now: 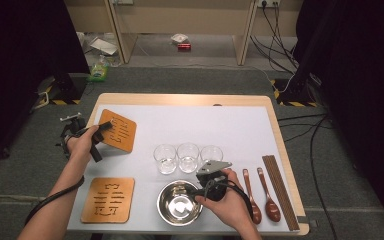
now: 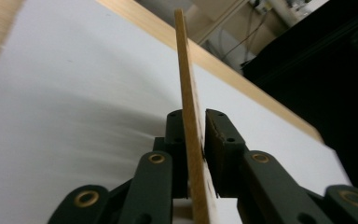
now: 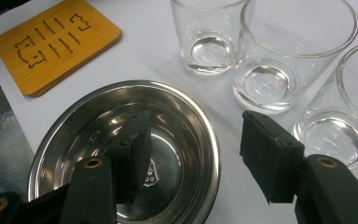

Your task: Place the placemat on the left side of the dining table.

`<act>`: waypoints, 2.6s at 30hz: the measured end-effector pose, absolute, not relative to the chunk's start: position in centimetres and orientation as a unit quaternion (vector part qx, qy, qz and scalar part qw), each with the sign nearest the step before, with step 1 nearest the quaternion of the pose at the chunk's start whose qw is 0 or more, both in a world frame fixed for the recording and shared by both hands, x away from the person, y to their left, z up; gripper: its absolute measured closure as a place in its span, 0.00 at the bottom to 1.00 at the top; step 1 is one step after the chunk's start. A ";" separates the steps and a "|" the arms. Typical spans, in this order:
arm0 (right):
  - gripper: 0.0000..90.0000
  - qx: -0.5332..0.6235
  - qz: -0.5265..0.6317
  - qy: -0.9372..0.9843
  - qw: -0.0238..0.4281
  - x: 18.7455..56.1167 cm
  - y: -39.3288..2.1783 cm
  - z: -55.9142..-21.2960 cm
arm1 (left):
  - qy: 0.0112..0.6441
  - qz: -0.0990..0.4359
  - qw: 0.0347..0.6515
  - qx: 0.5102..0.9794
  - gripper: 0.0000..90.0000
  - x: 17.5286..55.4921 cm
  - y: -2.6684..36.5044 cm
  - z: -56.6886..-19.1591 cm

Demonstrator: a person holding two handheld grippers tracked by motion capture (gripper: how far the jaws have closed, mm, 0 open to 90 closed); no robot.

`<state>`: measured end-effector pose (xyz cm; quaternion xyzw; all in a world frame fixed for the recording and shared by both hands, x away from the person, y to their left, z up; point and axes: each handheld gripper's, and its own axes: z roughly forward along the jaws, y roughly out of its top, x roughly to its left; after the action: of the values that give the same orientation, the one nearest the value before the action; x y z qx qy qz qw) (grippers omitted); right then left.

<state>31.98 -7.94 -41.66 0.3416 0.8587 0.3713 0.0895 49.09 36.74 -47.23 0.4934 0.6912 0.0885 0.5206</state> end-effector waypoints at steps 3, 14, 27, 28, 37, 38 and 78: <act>0.49 0.342 0.371 0.859 0.088 32.0 -7.9 -41.7 | 0.693 0.099 0.500 0.509 0.80 49.4 37.1 -47.3; 0.49 0.334 0.372 0.862 0.089 32.1 -7.8 -42.0 | 0.693 0.146 0.446 0.547 0.64 50.0 37.5 -47.7; 0.49 0.339 0.370 0.861 0.084 32.0 -7.8 -42.2 | 0.689 0.194 0.382 0.584 0.48 50.1 38.1 -48.2; 0.49 0.338 0.369 0.862 0.084 32.1 -7.8 -42.2 | 0.690 0.195 0.383 0.582 0.48 50.1 38.3 -48.3; 0.49 0.340 0.368 0.861 0.083 32.0 -7.7 -42.1 | 0.696 0.182 0.372 0.586 0.57 48.2 39.5 -47.6; 0.49 0.339 0.368 0.862 0.084 32.0 -7.7 -42.1 | 0.696 0.177 0.370 0.590 0.58 47.8 39.6 -47.6; 0.49 0.344 0.371 0.858 0.088 32.0 -8.3 -41.7 | 0.705 0.166 0.321 0.610 0.66 44.2 38.9 -48.5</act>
<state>31.96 -8.25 -41.71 0.3443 0.8581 0.3706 0.0884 44.22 38.95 -48.52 0.6096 0.7054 0.1665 0.3212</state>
